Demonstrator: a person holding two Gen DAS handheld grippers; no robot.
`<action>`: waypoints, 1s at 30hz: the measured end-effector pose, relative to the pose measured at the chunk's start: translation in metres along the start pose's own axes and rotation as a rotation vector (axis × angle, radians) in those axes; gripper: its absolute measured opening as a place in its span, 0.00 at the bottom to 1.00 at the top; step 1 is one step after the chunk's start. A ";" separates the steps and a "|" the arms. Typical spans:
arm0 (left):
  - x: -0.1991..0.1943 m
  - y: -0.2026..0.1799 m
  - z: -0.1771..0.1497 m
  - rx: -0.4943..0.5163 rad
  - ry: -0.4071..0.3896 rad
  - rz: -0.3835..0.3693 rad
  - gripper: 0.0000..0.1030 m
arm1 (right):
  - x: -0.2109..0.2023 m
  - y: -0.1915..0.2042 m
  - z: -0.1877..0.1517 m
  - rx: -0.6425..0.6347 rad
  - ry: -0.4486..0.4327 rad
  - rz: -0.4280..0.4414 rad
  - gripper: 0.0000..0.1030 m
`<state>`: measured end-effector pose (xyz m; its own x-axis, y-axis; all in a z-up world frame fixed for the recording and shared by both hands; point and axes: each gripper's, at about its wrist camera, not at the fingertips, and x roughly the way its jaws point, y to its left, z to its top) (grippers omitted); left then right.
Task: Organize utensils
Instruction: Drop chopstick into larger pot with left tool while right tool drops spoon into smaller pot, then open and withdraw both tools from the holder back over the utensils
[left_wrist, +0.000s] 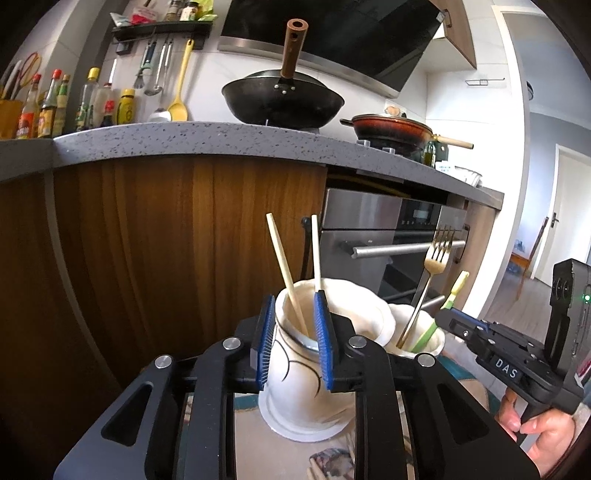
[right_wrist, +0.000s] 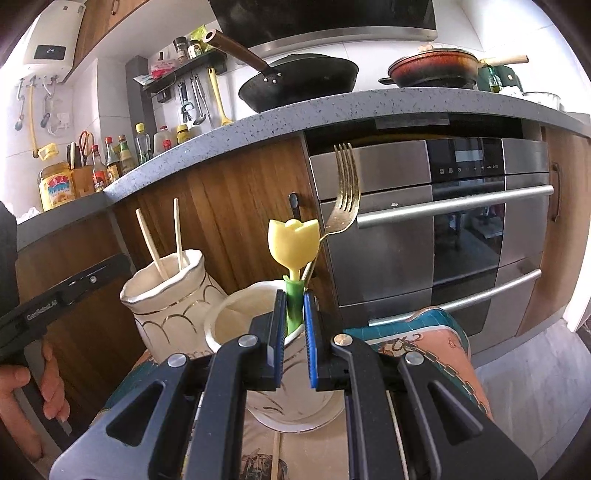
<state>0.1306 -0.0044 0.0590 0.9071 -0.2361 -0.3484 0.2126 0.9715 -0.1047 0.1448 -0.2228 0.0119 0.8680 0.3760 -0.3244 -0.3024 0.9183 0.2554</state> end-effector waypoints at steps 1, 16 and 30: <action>-0.001 0.001 -0.001 0.000 0.001 0.000 0.22 | 0.001 0.001 0.000 0.000 0.004 -0.004 0.09; -0.023 0.005 -0.008 0.014 0.035 0.037 0.42 | -0.020 -0.002 0.003 0.017 0.012 0.003 0.44; -0.052 0.004 -0.038 0.046 0.150 0.101 0.88 | -0.065 0.000 -0.016 -0.034 0.095 -0.039 0.95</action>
<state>0.0702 0.0111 0.0411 0.8613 -0.1349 -0.4899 0.1432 0.9895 -0.0207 0.0817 -0.2455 0.0181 0.8386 0.3482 -0.4190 -0.2837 0.9357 0.2099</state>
